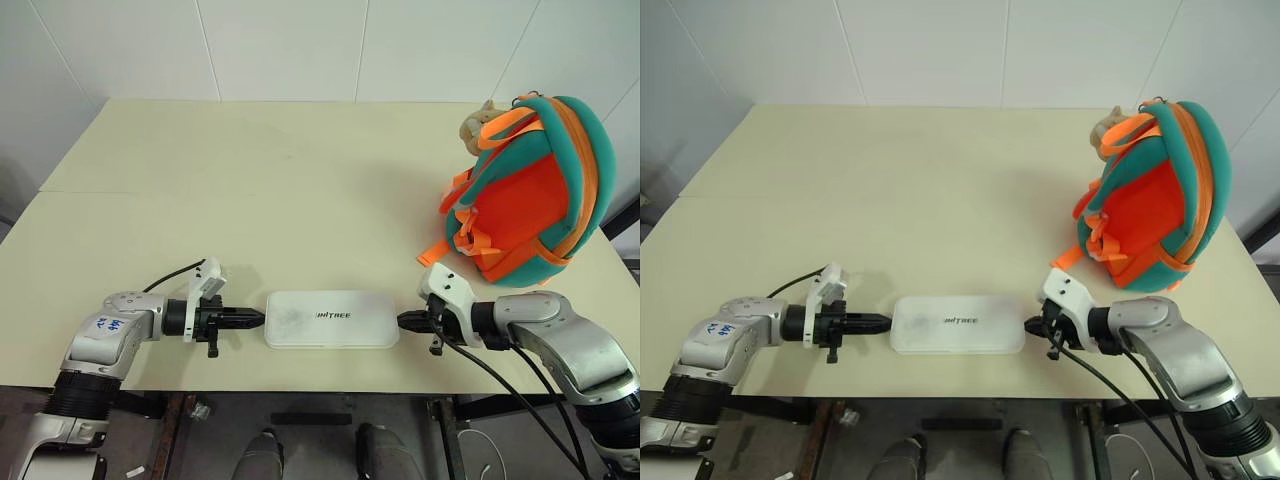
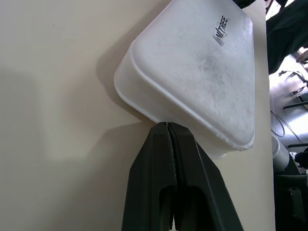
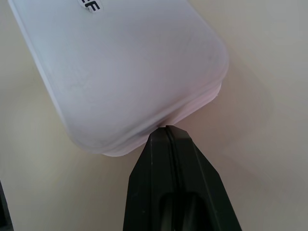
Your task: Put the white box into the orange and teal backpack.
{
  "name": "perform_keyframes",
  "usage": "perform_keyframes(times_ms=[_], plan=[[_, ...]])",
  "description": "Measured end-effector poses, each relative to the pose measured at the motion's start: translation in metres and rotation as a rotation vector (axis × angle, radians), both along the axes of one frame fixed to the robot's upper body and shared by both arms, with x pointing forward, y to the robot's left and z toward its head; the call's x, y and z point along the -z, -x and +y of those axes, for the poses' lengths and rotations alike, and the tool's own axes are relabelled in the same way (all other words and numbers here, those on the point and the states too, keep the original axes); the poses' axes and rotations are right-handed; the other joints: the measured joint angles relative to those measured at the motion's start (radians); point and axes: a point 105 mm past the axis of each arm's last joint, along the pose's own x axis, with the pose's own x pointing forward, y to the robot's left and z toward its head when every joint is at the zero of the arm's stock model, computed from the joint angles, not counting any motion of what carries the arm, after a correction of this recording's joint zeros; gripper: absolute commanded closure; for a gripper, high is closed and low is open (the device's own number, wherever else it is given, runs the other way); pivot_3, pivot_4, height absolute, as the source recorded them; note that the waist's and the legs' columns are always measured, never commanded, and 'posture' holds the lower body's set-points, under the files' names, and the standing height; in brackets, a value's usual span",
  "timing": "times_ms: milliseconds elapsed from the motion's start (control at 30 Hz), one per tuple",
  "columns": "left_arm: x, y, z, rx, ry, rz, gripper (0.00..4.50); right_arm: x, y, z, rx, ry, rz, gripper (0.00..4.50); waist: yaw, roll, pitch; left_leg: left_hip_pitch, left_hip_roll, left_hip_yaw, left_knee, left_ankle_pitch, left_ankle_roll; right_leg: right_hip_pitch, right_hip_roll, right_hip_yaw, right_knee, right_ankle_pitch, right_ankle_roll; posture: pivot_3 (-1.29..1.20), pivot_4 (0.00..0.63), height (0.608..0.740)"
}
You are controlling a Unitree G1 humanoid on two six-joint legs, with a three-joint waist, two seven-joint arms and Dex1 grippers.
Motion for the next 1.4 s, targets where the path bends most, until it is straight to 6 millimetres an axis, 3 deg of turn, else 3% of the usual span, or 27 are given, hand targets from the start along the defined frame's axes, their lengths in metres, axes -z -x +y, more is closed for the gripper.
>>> perform_keyframes(times_ms=[433, 567, 700, 800, 1033, 1100, 1300, 1400], plan=[[-0.009, -0.013, 0.012, -0.083, -0.011, -0.095, 4.46, 0.0, -0.005, -0.018, 0.04, 0.064, -0.018, 4.49, 0.0, 0.0, 0.0, 0.0, 0.0, 0.0, 0.0, 0.0, 0.0, 0.0, 0.0, 0.0, 0.0, 0.0, 0.0, 0.0, 0.15, 0.74], [-0.024, -0.021, 0.013, -0.089, 0.002, -0.133, 4.46, -0.005, -0.009, -0.028, 0.074, 0.074, -0.043, 4.49, 0.001, 0.0, 0.0, 0.0, 0.0, 0.0, 0.001, 0.0, 0.0, 0.0, 0.0, 0.0, 0.0, 0.0, 0.0, 0.0, 0.15, 0.74], [-0.041, -0.037, 0.019, -0.159, -0.009, -0.131, 3.64, -0.013, -0.017, -0.039, 0.113, 0.082, -0.08, 3.41, 0.001, 0.0, 0.0, 0.0, 0.0, 0.0, 0.001, 0.0, 0.0, 0.0, 0.0, 0.001, 0.0, 0.001, 0.002, 0.0, 0.15, 0.74], [-0.041, -0.043, 0.021, -0.231, -0.006, -0.057, 2.62, -0.016, -0.023, -0.045, 0.138, 0.086, -0.101, 2.31, 0.0, 0.0, 0.0, 0.0, 0.0, 0.001, 0.001, 0.0, 0.0, 0.0, 0.0, 0.001, 0.0, 0.003, 0.005, 0.0, 0.15, 0.74], [-0.04, -0.031, 0.014, -0.263, 0.07, 0.274, 0.4, -0.019, -0.027, -0.048, 0.154, 0.096, -0.127, 0.0, -0.002, 0.0, 0.0, 0.0, 0.0, 0.001, 0.001, 0.0, 0.0, 0.0, 0.0, 0.001, 0.002, 0.003, 0.006, 0.0, 0.15, 0.74], [-0.042, -0.027, 0.012, -0.255, 0.1, 0.331, 0.02, -0.019, -0.027, -0.048, 0.158, 0.095, -0.131, 0.0, -0.002, 0.0, 0.0, 0.0, 0.0, 0.001, 0.001, 0.0, 0.0, 0.0, 0.0, 0.001, 0.002, 0.003, 0.006, 0.0, 0.15, 0.74], [-0.065, -0.025, 0.011, -0.258, 0.276, 0.469, 0.02, -0.019, -0.028, -0.046, 0.165, 0.09, -0.14, 0.0, -0.002, 0.0, 0.0, 0.0, 0.0, 0.001, 0.001, 0.0, 0.0, 0.0, 0.0, 0.001, 0.002, 0.003, 0.006, 0.0, 0.15, 0.74], [-0.067, -0.021, 0.007, -0.241, 0.343, 0.557, 0.02, -0.018, -0.029, -0.045, 0.17, 0.084, -0.142, 0.0, -0.002, 0.0, 0.0, 0.0, 0.0, 0.0, 0.001, 0.0, 0.0, 0.0, 0.0, 0.001, 0.002, 0.003, 0.006, 0.0, 0.15, 0.74]])
